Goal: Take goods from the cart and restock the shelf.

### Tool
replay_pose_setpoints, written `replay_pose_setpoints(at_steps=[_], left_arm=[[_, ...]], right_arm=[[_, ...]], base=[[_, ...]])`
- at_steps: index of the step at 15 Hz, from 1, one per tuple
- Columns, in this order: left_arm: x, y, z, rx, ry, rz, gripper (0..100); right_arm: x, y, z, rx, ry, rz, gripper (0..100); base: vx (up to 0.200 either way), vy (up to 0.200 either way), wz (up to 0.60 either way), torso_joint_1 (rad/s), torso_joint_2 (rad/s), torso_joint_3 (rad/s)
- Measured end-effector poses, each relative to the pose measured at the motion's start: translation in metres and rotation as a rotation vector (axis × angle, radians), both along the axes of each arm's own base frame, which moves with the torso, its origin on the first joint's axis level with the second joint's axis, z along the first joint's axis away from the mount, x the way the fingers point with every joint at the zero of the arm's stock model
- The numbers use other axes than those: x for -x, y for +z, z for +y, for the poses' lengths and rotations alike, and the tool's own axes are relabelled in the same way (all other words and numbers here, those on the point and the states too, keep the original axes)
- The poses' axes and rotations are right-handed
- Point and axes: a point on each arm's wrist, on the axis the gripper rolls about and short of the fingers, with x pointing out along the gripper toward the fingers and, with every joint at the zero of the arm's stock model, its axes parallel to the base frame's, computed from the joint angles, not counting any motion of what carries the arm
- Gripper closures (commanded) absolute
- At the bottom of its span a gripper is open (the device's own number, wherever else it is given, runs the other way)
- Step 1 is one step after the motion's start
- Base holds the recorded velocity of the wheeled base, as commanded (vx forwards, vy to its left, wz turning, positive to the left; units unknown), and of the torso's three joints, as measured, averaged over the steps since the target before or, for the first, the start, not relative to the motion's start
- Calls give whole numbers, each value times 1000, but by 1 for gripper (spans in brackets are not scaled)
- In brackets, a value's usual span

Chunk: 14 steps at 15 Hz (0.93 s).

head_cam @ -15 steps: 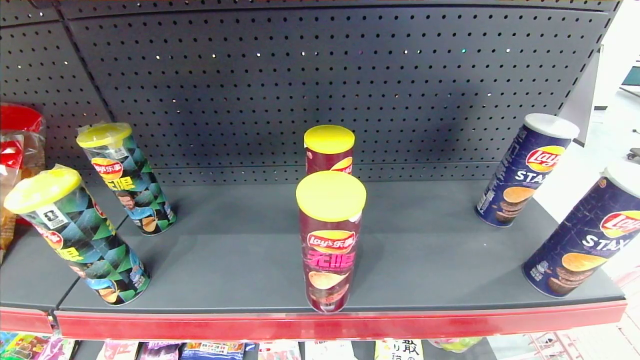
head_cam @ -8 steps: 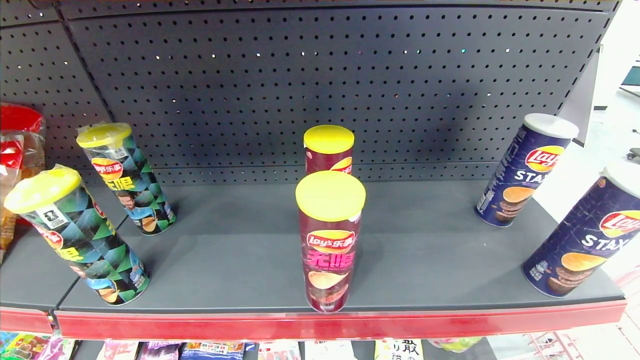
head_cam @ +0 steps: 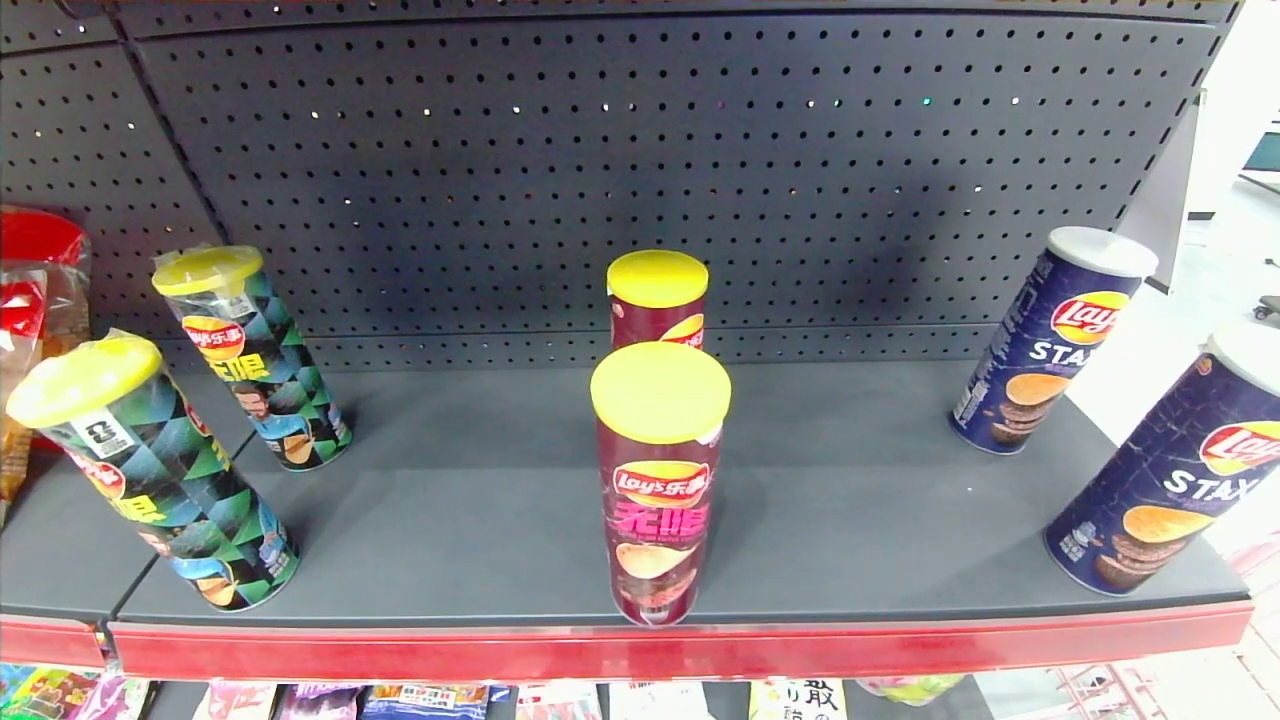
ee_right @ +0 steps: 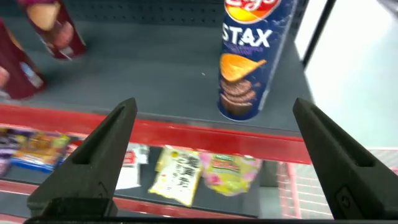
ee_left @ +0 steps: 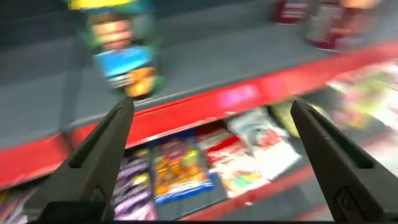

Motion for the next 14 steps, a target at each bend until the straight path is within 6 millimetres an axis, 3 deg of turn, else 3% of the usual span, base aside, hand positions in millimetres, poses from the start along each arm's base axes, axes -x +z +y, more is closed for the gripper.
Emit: replay_pose_setpoints(at_steps=[3, 5, 8, 14], left_arm=[[-2, -1, 5, 25, 226, 5, 0], [-2, -1, 4, -19, 197, -12, 0], [1, 7, 10, -4, 453, -18, 0], [-1, 17, 6, -44, 772, 94, 0]], right_arm=[[-1, 2, 0, 22, -9, 1, 0], [-5, 9, 0, 19, -3, 6, 0], [-8, 10, 0, 17, 2, 26, 0], [-9, 8, 0, 21, 6, 40, 0]], base=[[0, 0, 0, 0, 0, 0], [0, 0, 0, 0, 0, 0], [0, 0, 0, 0, 0, 0], [0, 0, 0, 0, 0, 0]])
